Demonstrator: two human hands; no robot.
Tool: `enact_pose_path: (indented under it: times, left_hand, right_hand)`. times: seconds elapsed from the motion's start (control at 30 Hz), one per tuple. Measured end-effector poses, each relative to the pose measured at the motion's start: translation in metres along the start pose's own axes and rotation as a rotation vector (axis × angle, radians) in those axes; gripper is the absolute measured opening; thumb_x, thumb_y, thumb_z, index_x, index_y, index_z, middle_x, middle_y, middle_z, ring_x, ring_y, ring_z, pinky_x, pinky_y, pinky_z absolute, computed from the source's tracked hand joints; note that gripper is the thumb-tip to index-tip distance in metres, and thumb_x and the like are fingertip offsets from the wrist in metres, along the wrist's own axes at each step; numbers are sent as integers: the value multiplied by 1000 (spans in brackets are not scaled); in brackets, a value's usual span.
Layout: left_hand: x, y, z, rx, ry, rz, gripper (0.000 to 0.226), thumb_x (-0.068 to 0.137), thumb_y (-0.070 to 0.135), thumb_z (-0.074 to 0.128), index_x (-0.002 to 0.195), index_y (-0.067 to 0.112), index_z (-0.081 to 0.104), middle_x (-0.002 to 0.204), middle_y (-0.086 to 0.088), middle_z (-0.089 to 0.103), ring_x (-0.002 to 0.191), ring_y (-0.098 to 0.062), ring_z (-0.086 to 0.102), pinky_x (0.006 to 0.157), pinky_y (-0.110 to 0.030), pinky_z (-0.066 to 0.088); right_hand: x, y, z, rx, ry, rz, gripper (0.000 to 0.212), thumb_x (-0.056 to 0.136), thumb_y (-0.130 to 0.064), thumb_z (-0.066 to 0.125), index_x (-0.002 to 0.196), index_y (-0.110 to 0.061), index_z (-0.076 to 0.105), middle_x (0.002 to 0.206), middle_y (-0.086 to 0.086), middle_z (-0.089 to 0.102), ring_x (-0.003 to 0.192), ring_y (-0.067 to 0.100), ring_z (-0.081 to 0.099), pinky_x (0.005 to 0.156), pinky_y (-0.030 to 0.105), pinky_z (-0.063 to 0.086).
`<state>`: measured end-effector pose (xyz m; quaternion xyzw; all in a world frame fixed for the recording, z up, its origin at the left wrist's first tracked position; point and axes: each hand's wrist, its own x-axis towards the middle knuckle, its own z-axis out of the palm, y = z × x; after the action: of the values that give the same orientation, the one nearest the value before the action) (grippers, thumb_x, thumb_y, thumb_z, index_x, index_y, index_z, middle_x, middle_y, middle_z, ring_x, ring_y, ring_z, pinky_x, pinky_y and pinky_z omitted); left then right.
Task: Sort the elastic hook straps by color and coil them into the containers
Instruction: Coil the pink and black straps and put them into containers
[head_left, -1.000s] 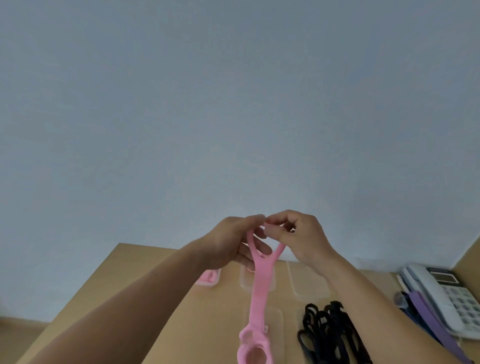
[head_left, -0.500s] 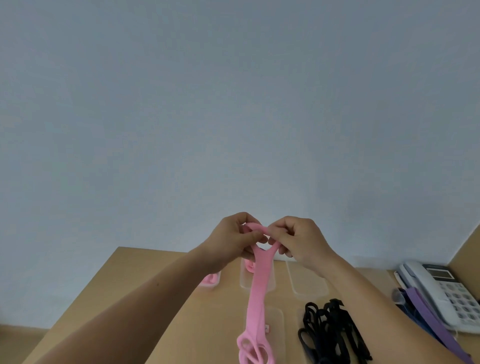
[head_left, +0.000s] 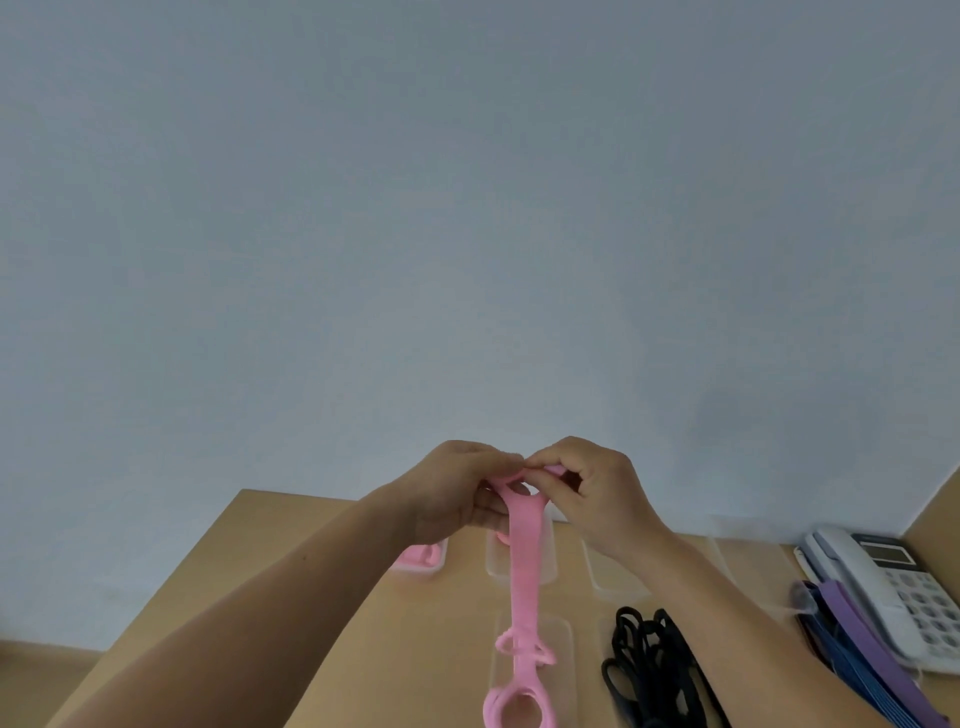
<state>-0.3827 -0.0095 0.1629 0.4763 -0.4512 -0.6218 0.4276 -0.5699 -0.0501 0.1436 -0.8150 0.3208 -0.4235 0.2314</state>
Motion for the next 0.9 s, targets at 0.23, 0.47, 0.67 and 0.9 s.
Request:
enact_pose_path:
  times: [0.23,0.47,0.67,0.9]
  left_hand:
    - [-3,1,0,74,117,165,18,88,6,71,102,-5,67,95,-21,73,87,-31,74,74,-32,60]
    - [-3,-5,4,175,181,285,14,87,9,74,95,1,65,91,-19,71,88,-35,73,83,-44,60]
    - [-4,-3,1,199,66,83,25,94,21,66,103,-2,60,99,-23,73,85,-32,73,73,-35,61]
    - [-6,-3,0,90,-37,25,19,96,17,62,105,2,55,93,-20,73,83,-33,71,76,-43,60]
  right_hand:
    - [0,1,-2,337,-65,292,2,89,-25,72,91,-25,73,80,-4,72,67,12,68,63,23,52]
    - [3,-1,2,391,-51,372,12,89,-22,72,95,-13,68,71,4,72,60,17,67,57,28,53]
    - [-1,1,2,335,-36,326,9,87,-24,74,91,-20,67,77,-7,71,61,13,68,59,25,54]
    - [-6,3,3,141,-16,180,18,89,-20,72,87,-36,65,83,-18,68,72,8,67,67,19,54]
